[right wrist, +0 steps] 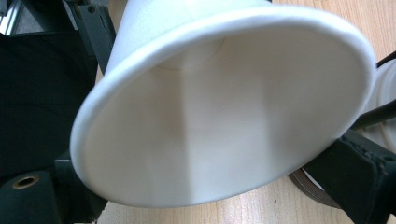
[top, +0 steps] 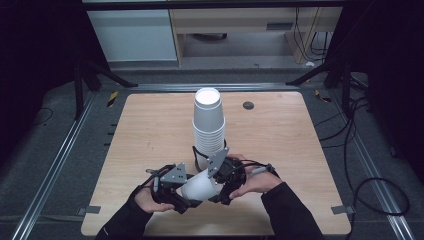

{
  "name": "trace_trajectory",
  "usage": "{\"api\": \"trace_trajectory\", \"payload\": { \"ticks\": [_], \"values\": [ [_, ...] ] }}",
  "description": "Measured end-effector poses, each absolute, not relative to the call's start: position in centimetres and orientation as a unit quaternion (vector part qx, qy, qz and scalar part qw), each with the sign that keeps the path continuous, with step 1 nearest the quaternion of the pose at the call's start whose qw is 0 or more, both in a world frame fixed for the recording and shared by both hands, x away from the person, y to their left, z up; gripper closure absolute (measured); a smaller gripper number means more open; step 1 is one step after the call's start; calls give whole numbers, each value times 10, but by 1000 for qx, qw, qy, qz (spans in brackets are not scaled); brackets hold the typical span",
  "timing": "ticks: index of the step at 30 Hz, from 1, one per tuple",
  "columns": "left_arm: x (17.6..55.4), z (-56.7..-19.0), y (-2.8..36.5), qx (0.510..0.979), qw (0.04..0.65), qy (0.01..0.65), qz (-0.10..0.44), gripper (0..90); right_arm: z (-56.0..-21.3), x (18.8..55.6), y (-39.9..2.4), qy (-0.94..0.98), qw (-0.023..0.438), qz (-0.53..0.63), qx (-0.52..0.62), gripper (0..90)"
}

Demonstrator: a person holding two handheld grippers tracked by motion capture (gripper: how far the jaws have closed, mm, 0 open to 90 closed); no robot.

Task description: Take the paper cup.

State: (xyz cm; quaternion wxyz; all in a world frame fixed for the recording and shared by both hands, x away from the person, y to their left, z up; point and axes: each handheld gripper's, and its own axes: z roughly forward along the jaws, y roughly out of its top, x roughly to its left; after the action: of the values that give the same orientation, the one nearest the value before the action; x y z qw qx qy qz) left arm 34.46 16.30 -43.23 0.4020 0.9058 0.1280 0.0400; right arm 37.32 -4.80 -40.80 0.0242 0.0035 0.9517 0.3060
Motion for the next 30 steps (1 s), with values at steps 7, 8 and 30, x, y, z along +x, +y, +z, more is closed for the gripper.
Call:
{"api": "trace_trajectory", "payload": {
  "ticks": [7, 8, 30],
  "values": [
    [344, -433, 163, 904, 406, 132, 35, 224, -408, 374, -48, 951, 24, 307, 6, 87],
    [344, -433, 163, 904, 405, 131, 35, 225, -409, 374, -48, 951, 25, 308, 5, 83],
    [346, -428, 176, 893, 427, 139, 32, 226, -392, 376, -64, 928, 28, 370, 40, 11]
  ]
}}
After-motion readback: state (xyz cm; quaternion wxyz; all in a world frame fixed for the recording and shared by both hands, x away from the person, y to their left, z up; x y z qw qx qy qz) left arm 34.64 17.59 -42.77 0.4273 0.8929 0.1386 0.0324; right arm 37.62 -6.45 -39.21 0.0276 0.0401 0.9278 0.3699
